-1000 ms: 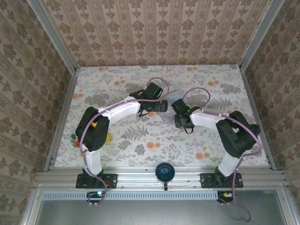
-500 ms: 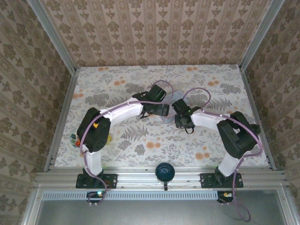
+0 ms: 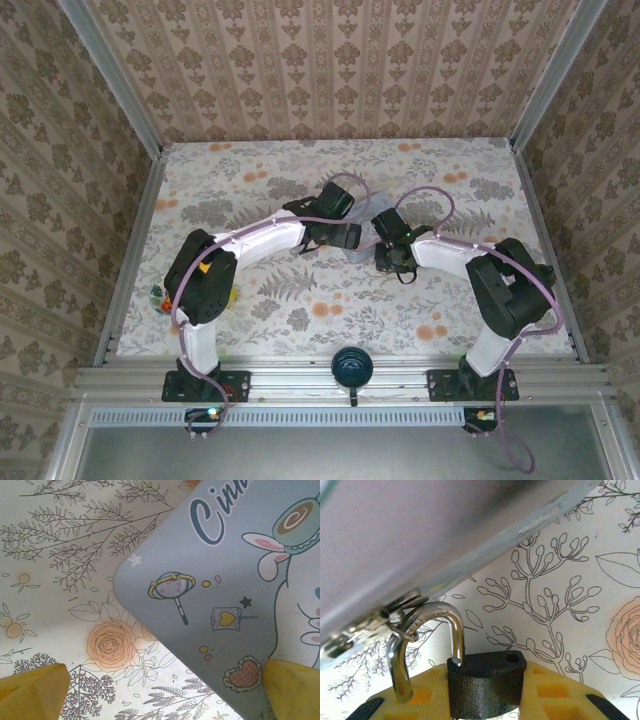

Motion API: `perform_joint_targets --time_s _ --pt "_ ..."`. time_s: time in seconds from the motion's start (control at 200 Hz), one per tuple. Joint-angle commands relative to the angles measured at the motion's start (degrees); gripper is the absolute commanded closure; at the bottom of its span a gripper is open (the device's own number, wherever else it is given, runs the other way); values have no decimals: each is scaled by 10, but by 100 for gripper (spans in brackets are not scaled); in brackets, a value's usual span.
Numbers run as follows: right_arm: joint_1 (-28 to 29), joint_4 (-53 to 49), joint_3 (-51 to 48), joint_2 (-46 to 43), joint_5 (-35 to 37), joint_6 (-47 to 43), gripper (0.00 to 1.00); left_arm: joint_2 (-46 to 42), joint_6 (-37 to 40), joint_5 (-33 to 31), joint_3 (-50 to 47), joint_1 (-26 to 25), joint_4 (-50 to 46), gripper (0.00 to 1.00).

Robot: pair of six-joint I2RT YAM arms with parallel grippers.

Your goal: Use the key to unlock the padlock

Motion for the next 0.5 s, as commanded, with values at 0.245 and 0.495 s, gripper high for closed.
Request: perform_joint_targets --time_s 0.245,0.495 --pt "-12 28 15 -12 -12 32 92 5 15 6 -28 -5 -33 0" --pt "-16 30 32 -10 -8 45 92 3 13 6 -32 -5 -31 0"
